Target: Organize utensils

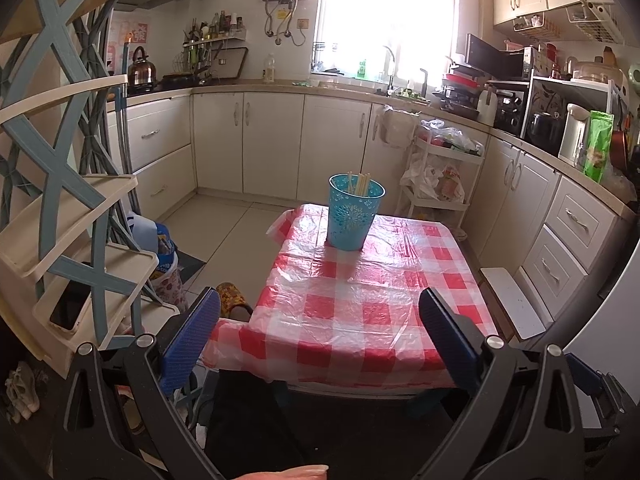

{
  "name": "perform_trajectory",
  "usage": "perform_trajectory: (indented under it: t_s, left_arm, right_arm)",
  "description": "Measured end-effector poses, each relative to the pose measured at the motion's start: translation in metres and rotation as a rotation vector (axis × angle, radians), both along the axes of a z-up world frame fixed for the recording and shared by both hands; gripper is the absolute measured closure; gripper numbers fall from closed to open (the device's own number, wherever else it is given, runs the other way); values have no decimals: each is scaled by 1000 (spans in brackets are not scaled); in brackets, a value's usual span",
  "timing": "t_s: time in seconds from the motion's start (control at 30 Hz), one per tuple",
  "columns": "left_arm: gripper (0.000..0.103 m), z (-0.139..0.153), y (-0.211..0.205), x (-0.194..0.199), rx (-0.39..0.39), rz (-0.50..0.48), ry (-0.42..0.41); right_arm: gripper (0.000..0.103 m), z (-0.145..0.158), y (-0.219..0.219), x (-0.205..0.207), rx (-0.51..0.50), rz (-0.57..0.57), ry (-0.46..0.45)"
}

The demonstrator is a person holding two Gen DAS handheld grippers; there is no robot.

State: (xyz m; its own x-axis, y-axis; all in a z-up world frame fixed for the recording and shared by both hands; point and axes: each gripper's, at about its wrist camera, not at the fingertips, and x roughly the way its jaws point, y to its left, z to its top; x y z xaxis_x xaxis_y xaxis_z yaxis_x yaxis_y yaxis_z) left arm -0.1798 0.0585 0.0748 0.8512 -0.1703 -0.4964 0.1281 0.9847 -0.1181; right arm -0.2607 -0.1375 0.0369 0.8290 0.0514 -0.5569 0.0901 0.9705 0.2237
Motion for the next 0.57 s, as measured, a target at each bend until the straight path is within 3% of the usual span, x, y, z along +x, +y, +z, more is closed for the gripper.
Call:
perform_trajectory:
  t_s: [0.1,0.3,0.57]
  left_arm:
    - [8,-6,6,3,-67,-50,0]
    - [8,-1,2,-6,-22,-20,-51]
    - [8,0,1,-2,-11,-12,-8]
  right_arm:
    - [7,-2,0,-1,3,3,4]
    - [7,0,-2,0,-3,-3,-6]
    - [7,2,-2,-1,-9,-2,-11]
